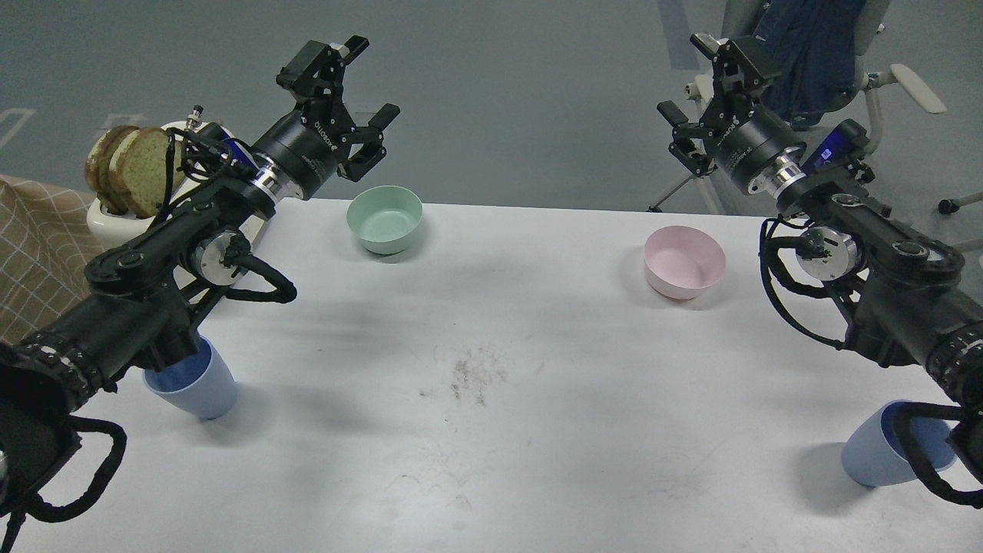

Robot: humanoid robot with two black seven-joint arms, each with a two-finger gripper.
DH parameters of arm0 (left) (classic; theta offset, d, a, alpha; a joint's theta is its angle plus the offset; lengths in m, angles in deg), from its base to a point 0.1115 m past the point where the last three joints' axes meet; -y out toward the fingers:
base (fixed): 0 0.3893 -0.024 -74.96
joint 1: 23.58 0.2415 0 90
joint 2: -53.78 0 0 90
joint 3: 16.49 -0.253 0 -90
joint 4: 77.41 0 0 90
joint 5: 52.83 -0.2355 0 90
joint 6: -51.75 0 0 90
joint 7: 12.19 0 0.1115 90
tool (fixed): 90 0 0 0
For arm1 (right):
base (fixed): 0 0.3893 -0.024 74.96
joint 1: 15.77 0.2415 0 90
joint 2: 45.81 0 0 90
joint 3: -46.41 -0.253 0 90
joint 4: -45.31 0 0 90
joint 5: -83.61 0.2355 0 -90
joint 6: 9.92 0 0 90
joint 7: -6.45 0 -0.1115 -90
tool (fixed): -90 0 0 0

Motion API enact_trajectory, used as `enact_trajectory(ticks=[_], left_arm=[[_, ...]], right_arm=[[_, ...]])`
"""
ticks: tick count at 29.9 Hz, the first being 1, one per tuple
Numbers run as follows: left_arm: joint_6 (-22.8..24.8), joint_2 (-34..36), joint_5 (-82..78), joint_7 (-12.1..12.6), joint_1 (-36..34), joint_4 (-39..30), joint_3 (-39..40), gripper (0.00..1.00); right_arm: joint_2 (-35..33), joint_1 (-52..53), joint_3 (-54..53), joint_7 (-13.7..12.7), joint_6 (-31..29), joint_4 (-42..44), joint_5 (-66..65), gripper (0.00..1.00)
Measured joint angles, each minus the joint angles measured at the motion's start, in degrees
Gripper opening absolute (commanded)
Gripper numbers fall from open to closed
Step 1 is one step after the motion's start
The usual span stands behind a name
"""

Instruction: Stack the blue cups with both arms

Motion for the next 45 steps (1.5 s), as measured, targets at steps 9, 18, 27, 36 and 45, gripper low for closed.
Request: enact_trajectory(ticks=[9, 18, 27, 36, 45], left_arm=[[0.84, -0.1, -0.45, 0.16, -0.13, -0.1, 0.0, 0.98], [1.06, -0.44, -0.45, 0.18, -0.13, -0.44, 0.04, 0.98], [1.54, -0.41, -0.46, 0.18, -1.21, -0.45, -0.16, 0.98], [1.84, 7.09, -8.19, 0.07, -7.18, -5.24, -0.93, 0.98], [1.82, 36.53, -41.45, -1.61, -5.53, -35.24, -0.96, 0.98]], right_arm=[[3.17, 2.56, -0.16, 0.0, 0.0, 3.74, 0.0, 1.0], [4.67, 2.74, -0.12, 0.0, 0.0, 4.8, 0.0, 1.0], [1.29, 2.76, -0.12, 0.0, 0.0, 4.2, 0.31, 1.0], [-2.55, 2.24, -0.21, 0.0, 0.0, 3.78, 0.45, 1.0], [-7.07, 0.47, -0.23, 0.0, 0.0, 2.01, 0.45, 1.0]])
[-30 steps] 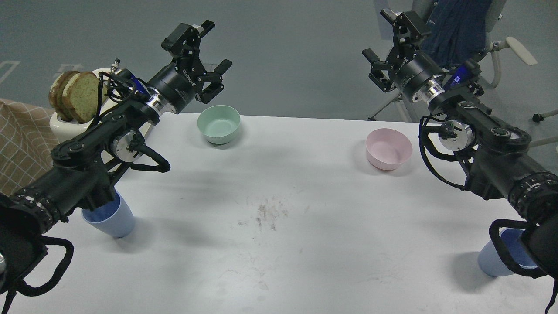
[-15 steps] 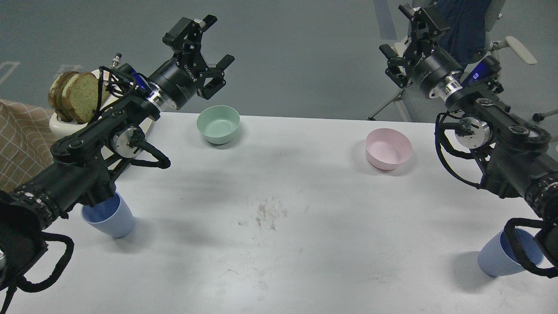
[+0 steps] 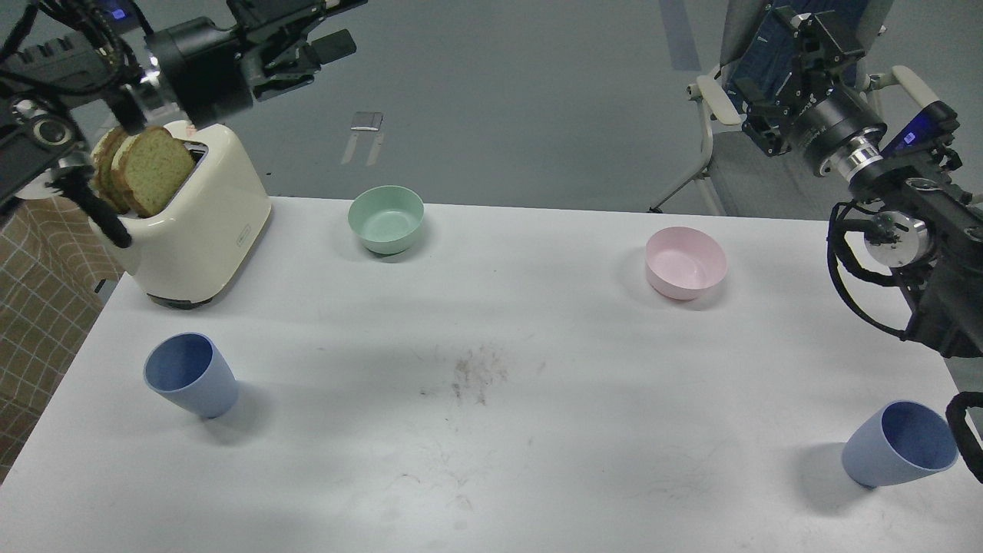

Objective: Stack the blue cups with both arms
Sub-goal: 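Lower the left gripper down beside the blue cup nearest it, then grasp the blue cup with the left gripper and lift it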

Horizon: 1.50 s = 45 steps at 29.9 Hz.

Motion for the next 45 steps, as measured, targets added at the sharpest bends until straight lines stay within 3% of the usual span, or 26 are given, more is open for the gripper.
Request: enact_trajectory(ticks=[7, 11, 17, 33, 35, 39, 44, 45], left_arm=[[-0.42, 22.12, -15.2, -0.83, 5.79, -13.57, -3.59, 0.98], [-6.19, 27.36, -21.49, -0.83, 6.55, -14.39, -12.25, 0.98], [-17.42, 27.67, -26.54, -0.83, 6.67, -12.84, -25.54, 0.98], [-19.14, 18.49, -27.34, -0.81, 7.47, -3.55, -34.16, 0.95], [-19.21, 18.3, -27.46, -0.81, 7.53, -3.06, -34.36, 0.9], [-19.4, 18.05, -27.59, -0.81, 8.99, -1.7, -34.44, 0.65], [-20.57, 17.78, -27.69, -0.81, 11.39, -0.71, -34.46, 0.54], [-20.73, 17.74, -27.69, -0.81, 11.72, -0.58, -34.47, 0.43]], right_arm=[[-1.45, -1.3, 0.0, 0.0, 0.0, -1.62, -0.01, 1.0], [-1.52, -1.7, 0.0, 0.0, 0.0, -1.75, -0.01, 1.0], [-1.48, -1.96, 0.0, 0.0, 0.0, -2.15, -0.01, 1.0], [-0.9, -2.18, 0.0, 0.0, 0.0, -2.36, -0.03, 1.0], [-0.91, -2.24, 0.0, 0.0, 0.0, -2.4, -0.03, 1.0], [-0.98, -2.54, 0.0, 0.0, 0.0, -2.84, -0.03, 1.0], [-0.98, -3.0, 0.01, 0.0, 0.0, -3.32, -0.03, 1.0], [-1.0, -3.06, 0.01, 0.0, 0.0, -3.33, -0.03, 1.0]])
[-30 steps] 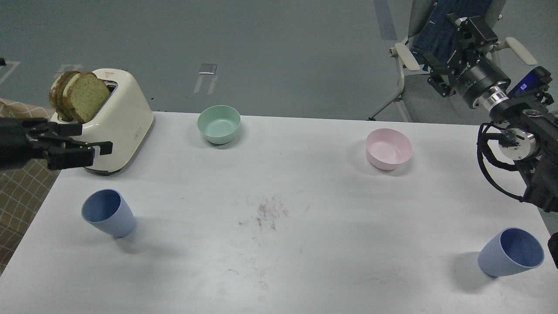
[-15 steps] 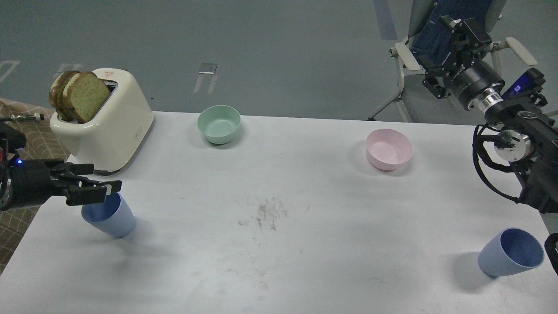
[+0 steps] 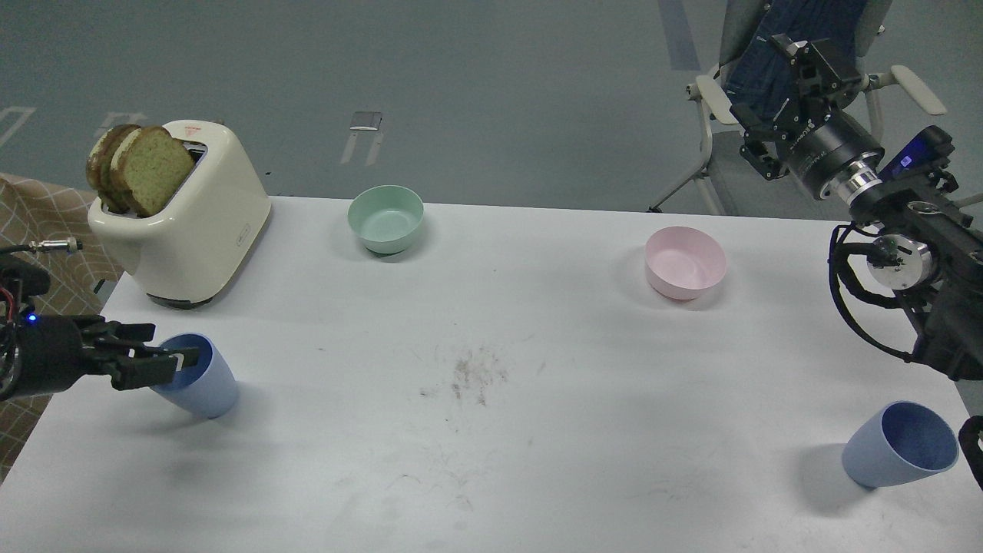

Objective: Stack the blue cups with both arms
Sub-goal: 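Grasp the blue cup with the left gripper and lift it, then carry the blue cup to the table center and set it upright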

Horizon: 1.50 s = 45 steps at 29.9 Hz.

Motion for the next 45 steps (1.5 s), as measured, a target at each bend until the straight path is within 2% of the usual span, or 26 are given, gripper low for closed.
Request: enact_trajectory(ticks=[1, 3, 5, 21, 24, 27, 31, 35, 39, 45], left_arm=[[-0.08, -0.02, 0.0, 0.0, 0.2, 0.12, 0.0, 0.43], [-0.14, -0.15, 0.0, 0.0, 0.49, 0.53, 0.01, 0.18], [-0.31, -0.7, 0.0, 0.0, 0.58, 1.13, 0.05, 0.0], [-6.48, -0.45, -6.68, -0.01, 0.56, 1.33, 0.58, 0.0], [-7.83, 0.83, -7.27, 0.0, -0.72, -1.04, 2.25, 0.0], [-7.87, 1.66, -7.37, 0.0, -5.25, -5.75, 5.36, 0.0], [-5.01, 0.99, -7.42, -0.01, -15.09, -10.63, 6.38, 0.0], [1.49, -4.37, -7.43, 0.0, -23.26, -12.56, 6.44, 0.0], [4.81, -12.54, -7.54, 0.01, -27.16, -12.65, 6.37, 0.0], [9.52, -26.63, -7.81, 0.02, -29.09, -10.98, 6.06, 0.0]], right_arm=[[-0.04, -0.05, 0.0, 0.0, 0.0, -0.01, 0.0, 1.0], [-0.13, -0.1, 0.0, 0.0, 0.0, -0.01, 0.0, 1.0], [-0.15, -0.11, 0.0, 0.0, 0.0, -0.1, 0.01, 1.0], [-1.28, 0.31, -0.44, 0.0, -0.01, -1.11, 0.0, 1.0], [-2.57, 1.06, -1.23, 0.0, 0.0, -1.94, 0.0, 1.0], [-4.66, 3.79, -1.83, 0.0, -0.01, -3.71, 0.0, 1.0], [-5.65, 8.67, -1.89, 0.0, 0.0, -4.37, -0.08, 1.0], [-5.55, 14.19, -1.63, 0.0, 0.0, -4.35, -0.08, 1.0], [-4.85, 18.96, -0.16, 0.0, 0.0, -4.12, -0.08, 1.0], [-1.44, 24.87, 5.41, 0.0, 0.0, -3.89, -0.12, 1.0]])
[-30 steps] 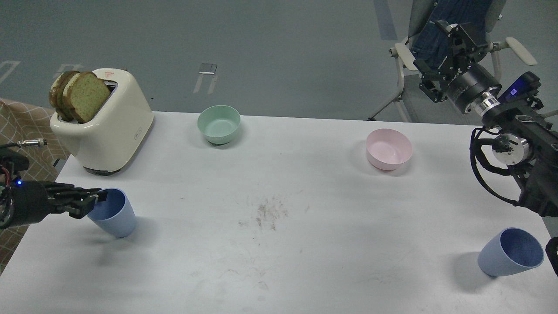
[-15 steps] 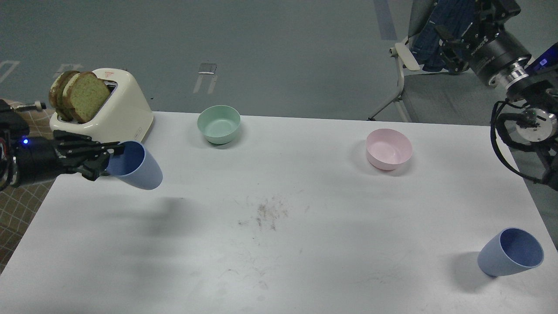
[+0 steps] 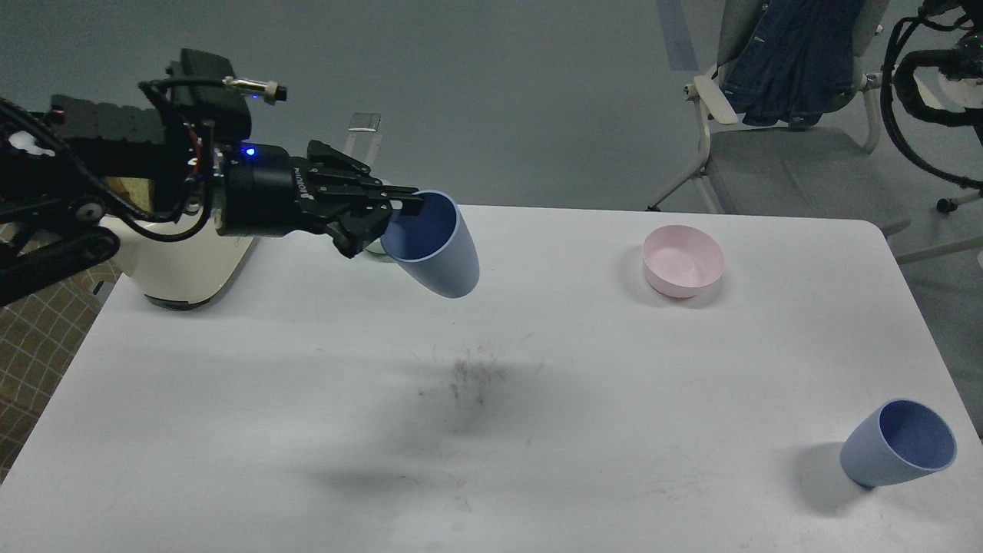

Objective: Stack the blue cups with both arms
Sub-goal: 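Carry the blue cup to the table center and set it upright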

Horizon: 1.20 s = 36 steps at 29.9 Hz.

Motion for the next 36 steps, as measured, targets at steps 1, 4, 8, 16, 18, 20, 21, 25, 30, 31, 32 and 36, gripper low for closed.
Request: enact_trajectory(ticks=[1, 4, 8, 16, 18, 20, 21, 25, 30, 31, 32, 36], left_arm=[[0.86, -2.76, -0.05, -0.01, -0.06, 0.91, -0.08, 0.0], [2.99, -9.56, -0.86, -0.03, -0.13, 4.28, -0.27, 0.0], [4.85, -17.05, -4.26, -0.01, -0.2, 10.34, -1.28, 0.0], [5.34, -24.04, -10.69, -0.01, 0.01, 18.23, -5.83, 0.0], [5.34, -24.36, -11.37, -0.01, 0.23, 19.29, -6.87, 0.0], [5.34, -24.47, -12.68, -0.01, 0.26, 19.81, -8.29, 0.0], [5.35, -24.5, -13.32, -0.01, 0.3, 19.96, -8.91, 0.0], [5.35, -24.56, -14.15, -0.01, 0.82, 20.07, -9.72, 0.0], [5.35, -24.51, -14.27, -0.01, 1.53, 19.95, -9.78, 0.0], [5.35, -24.5, -14.2, -0.01, 1.54, 19.93, -9.76, 0.01], [5.35, -24.48, -14.1, -0.01, 1.54, 19.9, -9.72, 0.18], [5.45, -24.26, -13.72, -0.02, 1.54, 19.85, -9.65, 0.42]], right_arm=[[0.51, 0.51, 0.7, 0.0, -0.02, -0.03, -0.01, 1.0], [1.69, 1.18, 1.95, 0.0, -0.01, 0.0, -0.03, 1.0], [2.97, 1.3, 2.39, 0.0, -0.01, 0.03, -0.04, 1.0], [4.4, 1.3, 2.58, 0.0, -0.01, 0.09, -0.04, 1.0], [4.42, 1.16, 2.58, 0.0, 0.0, 0.11, -0.04, 1.0], [4.44, 0.84, 2.59, 0.0, 0.02, 0.12, -0.04, 1.0], [4.45, 0.67, 2.59, 0.0, 0.02, 0.11, -0.04, 1.0], [4.46, 0.3, 2.59, 0.0, 0.01, 0.1, -0.04, 1.0], [4.44, 0.16, 2.59, 0.0, 0.01, 0.1, -0.04, 1.0], [4.41, 0.16, 2.59, 0.0, 0.01, 0.08, -0.04, 1.0], [4.37, 0.15, 2.59, 0.0, 0.01, 0.05, -0.04, 1.0], [3.97, 0.15, 2.59, 0.0, 0.01, 0.01, -0.04, 1.0]])
